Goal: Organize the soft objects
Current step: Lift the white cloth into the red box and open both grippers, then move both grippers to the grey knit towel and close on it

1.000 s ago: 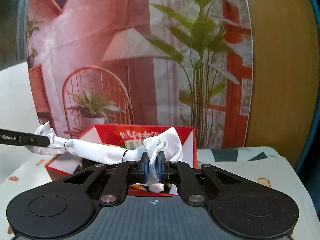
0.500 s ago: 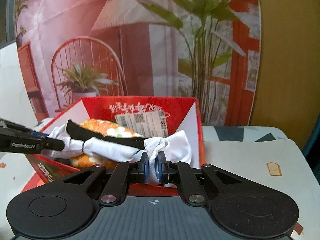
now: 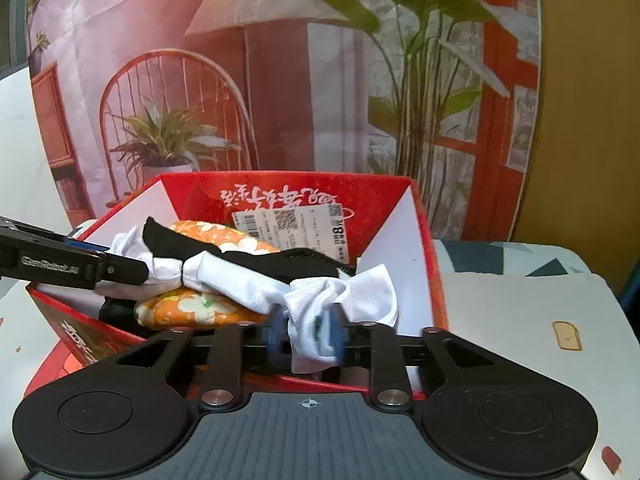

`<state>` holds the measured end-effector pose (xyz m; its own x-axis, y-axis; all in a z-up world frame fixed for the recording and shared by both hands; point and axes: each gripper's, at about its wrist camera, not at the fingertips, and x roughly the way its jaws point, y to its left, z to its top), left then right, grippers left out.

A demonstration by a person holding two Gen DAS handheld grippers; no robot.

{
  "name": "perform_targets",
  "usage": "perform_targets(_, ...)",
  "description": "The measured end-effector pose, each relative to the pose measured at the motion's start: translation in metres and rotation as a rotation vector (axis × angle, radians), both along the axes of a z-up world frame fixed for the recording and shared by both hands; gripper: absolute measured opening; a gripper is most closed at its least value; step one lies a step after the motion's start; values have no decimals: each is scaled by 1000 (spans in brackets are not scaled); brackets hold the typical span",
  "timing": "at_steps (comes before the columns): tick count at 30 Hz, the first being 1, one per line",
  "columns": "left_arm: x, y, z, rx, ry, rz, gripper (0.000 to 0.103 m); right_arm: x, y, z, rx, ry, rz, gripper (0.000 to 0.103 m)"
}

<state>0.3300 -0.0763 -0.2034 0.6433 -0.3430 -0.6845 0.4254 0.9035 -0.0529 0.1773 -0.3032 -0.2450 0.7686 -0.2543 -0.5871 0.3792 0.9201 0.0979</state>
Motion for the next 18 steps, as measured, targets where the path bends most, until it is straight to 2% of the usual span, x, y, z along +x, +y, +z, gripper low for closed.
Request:
perform_targets(2, -7, 3, 6, -9, -14, -5, 72, -7, 0, 2, 12, -19, -10, 44)
perform_targets(6, -28, 13, 17, -24, -59, -4, 89, -22, 6, 7, 0, -61, -12, 58)
perform_targets(13, -64, 38, 16, -61, -64, 9, 91, -55, 25, 13, -38, -126, -25, 76)
perform_targets(18, -83, 61, 5, -82, -65, 62, 91, -77, 34, 12, -64, -156, -43, 79)
